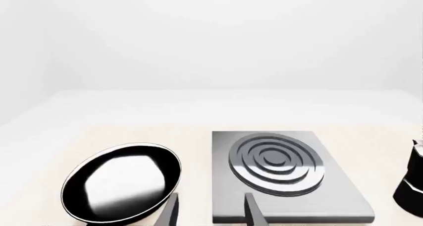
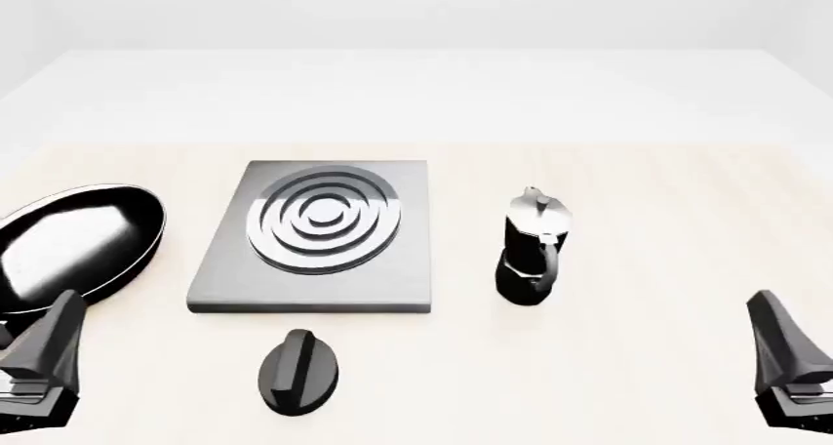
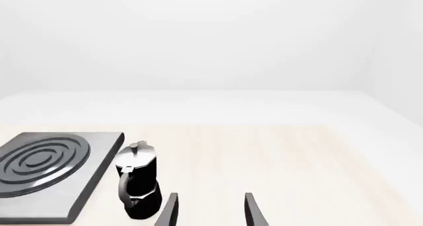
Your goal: Turn on the stove and put the moka pot on it.
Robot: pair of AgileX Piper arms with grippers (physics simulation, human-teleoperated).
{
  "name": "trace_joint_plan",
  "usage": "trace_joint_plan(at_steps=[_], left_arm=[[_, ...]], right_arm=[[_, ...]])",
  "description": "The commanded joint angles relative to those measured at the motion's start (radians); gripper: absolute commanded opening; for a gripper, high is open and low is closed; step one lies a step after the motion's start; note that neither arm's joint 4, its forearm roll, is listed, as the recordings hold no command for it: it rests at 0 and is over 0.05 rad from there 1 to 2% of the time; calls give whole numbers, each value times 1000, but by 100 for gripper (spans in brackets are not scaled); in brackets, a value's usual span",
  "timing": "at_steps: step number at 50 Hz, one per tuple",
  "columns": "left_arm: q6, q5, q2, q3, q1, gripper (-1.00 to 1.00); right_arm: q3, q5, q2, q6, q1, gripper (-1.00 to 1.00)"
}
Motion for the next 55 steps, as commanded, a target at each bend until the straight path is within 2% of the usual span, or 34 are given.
trace_joint_plan(at_steps=[1,12,15,19,22,24,31,36,37,45,55], left_arm=[[2,2,10,-2,-8,100],[30,15,23,-18,-38,100],[73,3,61,-34,-56,100],[79,-53,210,-69,-64,100],[79,-12,177,-112,-103,100],[99,-8,209,-136,-118,100],[35,92,283,-266,-256,100],[22,129,392,-343,-258,100],[22,141,415,-363,-282,100],[44,141,526,-392,-396,100],[-17,95,726,-418,-479,100]], right_arm=[[-7,5,0,4,1,100],[-10,2,0,9,-1,100],[-9,1,0,9,0,100],[-8,0,0,8,5,100],[-8,-1,0,13,8,100],[-5,-3,0,14,8,100],[-4,-1,1,21,16,100],[-3,-1,1,20,18,100],[-3,-1,1,19,20,100],[-1,-10,11,22,30,100],[0,-13,11,27,37,100]])
